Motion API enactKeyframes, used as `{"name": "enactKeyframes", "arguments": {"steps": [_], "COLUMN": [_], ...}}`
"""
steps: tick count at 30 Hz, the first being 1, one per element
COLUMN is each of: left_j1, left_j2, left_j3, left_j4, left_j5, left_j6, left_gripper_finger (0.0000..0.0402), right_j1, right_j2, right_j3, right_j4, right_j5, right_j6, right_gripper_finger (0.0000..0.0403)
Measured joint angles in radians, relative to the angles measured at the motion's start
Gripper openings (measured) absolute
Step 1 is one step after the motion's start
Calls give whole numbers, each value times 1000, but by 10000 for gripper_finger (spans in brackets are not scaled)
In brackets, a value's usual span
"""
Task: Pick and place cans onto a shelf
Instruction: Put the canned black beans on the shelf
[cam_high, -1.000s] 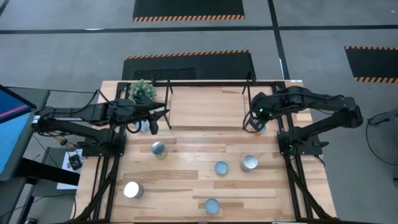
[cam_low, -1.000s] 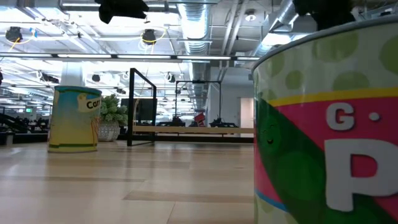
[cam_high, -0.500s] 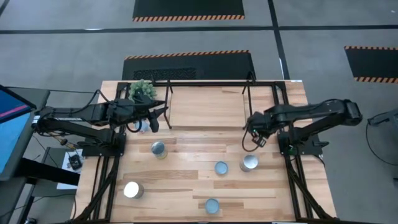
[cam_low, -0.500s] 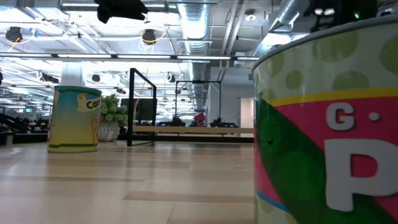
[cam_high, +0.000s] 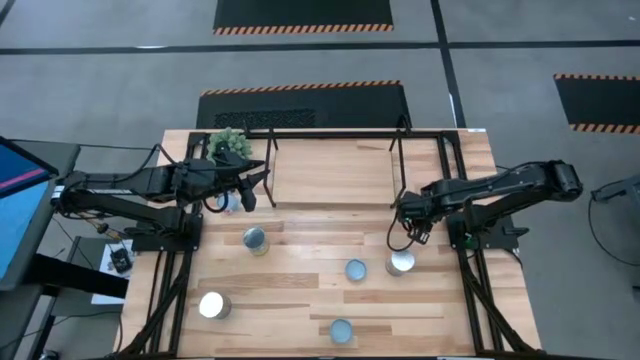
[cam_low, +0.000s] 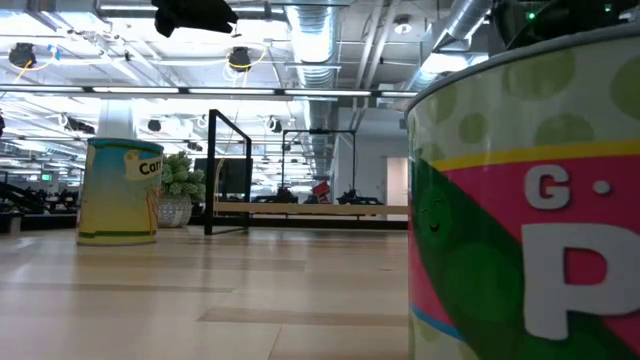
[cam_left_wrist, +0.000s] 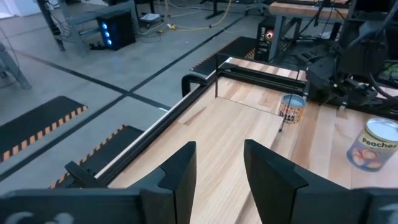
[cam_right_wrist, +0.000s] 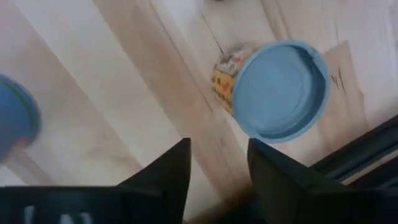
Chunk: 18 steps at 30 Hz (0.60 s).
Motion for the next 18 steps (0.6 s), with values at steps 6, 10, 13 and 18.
{"name": "enactKeyframes", "arguments": {"steps": [6, 10, 13, 18], "left_j1": [0, 0, 0, 0], "left_j2": [0, 0, 0, 0], "left_j3": [0, 0, 0, 0], "left_j4": [-6, -25, -39, -48], "left_j5": [0, 0, 0, 0], "left_j6": [3, 4, 4, -4], "left_gripper_finger": [126, 126, 126, 126], "right_j1": [-1, -5, -5, -5], "right_j2": [0, 0, 0, 0], "right_j3": [0, 0, 0, 0], "right_j4": [5, 18, 31, 41], "right_j5": [126, 140, 131, 129], "right_j6": [-5, -78, -125, -133], "right_gripper_finger": [224, 228, 223, 213]}}
